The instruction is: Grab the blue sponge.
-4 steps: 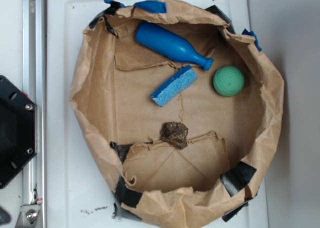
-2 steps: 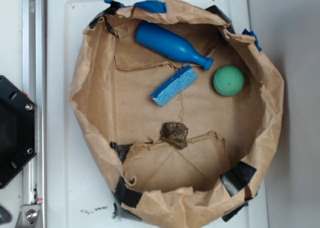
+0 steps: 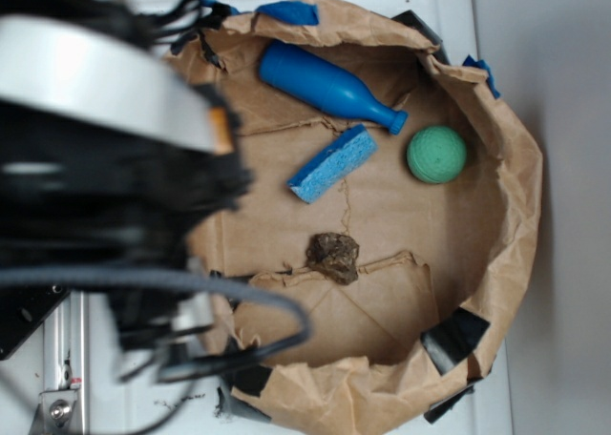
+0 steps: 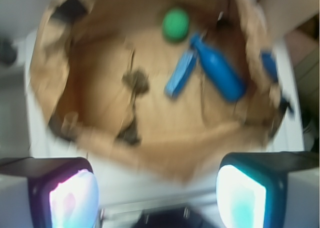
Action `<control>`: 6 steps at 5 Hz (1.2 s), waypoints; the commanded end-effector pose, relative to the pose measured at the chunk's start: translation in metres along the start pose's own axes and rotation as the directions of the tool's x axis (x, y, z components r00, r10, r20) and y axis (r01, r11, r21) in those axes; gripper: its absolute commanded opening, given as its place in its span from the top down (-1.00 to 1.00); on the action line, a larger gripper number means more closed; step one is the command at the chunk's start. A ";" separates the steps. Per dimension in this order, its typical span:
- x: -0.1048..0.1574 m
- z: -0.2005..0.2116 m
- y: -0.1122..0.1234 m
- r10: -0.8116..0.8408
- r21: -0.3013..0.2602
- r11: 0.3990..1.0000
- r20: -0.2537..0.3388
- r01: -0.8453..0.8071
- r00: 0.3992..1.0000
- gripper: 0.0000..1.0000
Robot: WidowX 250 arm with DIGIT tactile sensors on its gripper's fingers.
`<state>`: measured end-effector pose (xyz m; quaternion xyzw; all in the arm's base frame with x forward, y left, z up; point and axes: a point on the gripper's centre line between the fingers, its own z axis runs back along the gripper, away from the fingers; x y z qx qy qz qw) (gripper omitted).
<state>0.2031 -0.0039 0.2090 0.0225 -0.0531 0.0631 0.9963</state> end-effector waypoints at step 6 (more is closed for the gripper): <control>0.049 -0.079 0.032 0.349 -0.099 0.936 0.153 -0.337 0.925 -1.00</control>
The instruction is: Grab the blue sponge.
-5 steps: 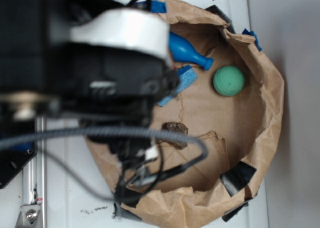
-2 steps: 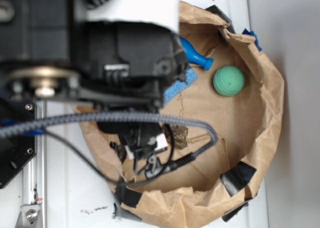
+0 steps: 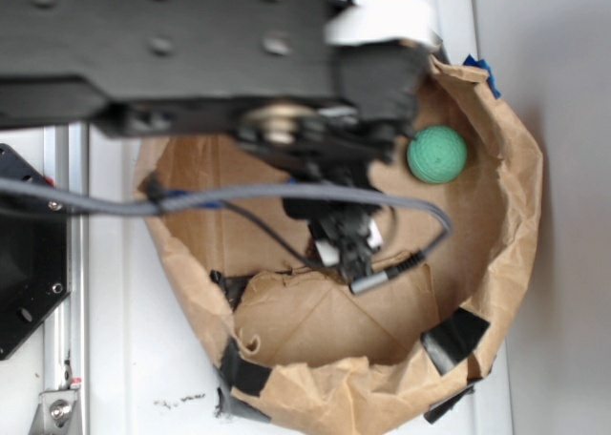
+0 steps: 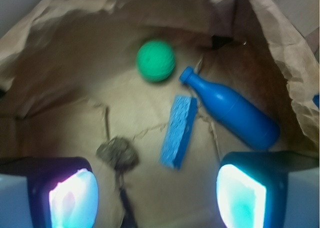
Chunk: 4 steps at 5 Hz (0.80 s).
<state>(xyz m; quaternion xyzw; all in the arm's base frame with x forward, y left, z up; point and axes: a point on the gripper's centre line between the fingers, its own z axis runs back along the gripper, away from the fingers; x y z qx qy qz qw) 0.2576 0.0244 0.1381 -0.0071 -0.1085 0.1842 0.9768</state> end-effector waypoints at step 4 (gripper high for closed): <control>0.021 -0.069 0.017 0.238 -0.029 0.971 -0.050 -0.239 0.970 -1.00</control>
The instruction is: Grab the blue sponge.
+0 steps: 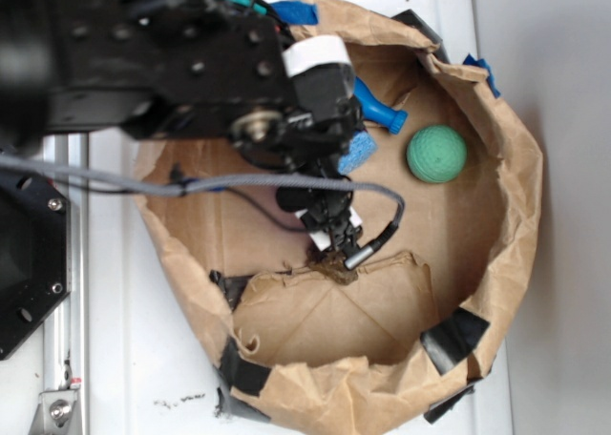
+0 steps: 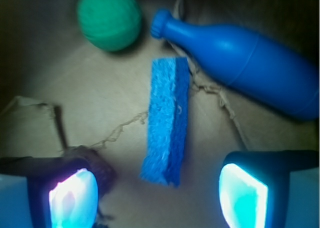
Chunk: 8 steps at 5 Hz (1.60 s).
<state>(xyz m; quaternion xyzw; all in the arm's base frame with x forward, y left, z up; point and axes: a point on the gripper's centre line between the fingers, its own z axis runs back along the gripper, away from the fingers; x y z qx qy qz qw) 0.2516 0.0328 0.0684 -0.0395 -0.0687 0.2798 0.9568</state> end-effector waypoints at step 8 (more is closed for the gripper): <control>0.039 0.040 -0.016 -0.406 -0.077 0.913 -0.077 0.401 0.910 1.00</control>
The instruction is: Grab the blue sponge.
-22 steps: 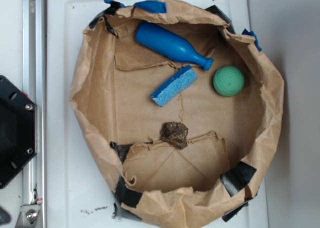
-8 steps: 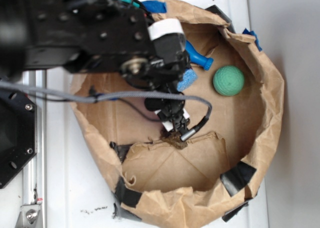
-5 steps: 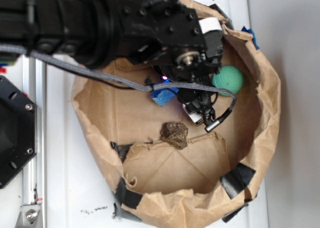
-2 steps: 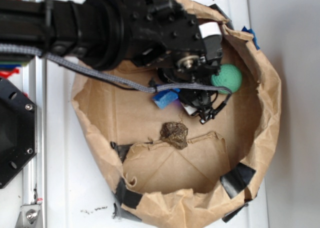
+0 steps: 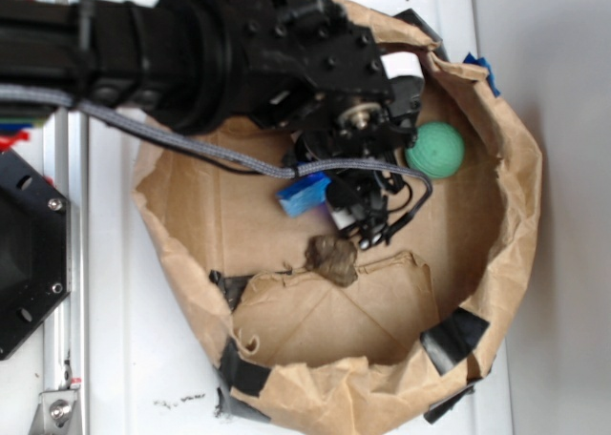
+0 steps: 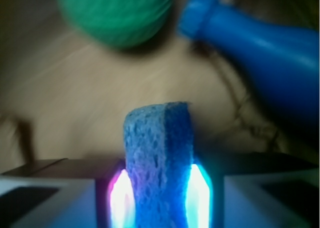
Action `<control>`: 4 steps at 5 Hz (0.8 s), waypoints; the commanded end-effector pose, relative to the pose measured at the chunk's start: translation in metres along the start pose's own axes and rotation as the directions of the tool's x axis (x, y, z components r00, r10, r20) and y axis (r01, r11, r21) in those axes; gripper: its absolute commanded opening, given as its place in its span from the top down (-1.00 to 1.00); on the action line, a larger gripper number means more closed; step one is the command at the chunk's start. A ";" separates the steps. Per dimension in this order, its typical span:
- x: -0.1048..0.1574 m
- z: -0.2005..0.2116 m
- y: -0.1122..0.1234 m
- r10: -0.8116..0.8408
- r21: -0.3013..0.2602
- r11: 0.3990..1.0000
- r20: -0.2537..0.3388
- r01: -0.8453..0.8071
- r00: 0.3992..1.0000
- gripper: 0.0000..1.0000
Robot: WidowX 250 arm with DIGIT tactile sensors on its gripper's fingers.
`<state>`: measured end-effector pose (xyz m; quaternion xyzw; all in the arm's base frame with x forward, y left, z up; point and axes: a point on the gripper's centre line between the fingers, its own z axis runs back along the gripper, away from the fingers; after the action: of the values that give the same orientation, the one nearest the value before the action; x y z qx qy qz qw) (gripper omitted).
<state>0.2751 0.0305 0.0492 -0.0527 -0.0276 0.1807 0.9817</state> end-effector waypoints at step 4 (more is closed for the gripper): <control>-0.030 0.160 -0.034 -0.458 0.010 0.888 0.109 0.460 0.882 1.00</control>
<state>0.2493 -0.0021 0.1968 -0.0458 -0.0704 -0.0566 0.9949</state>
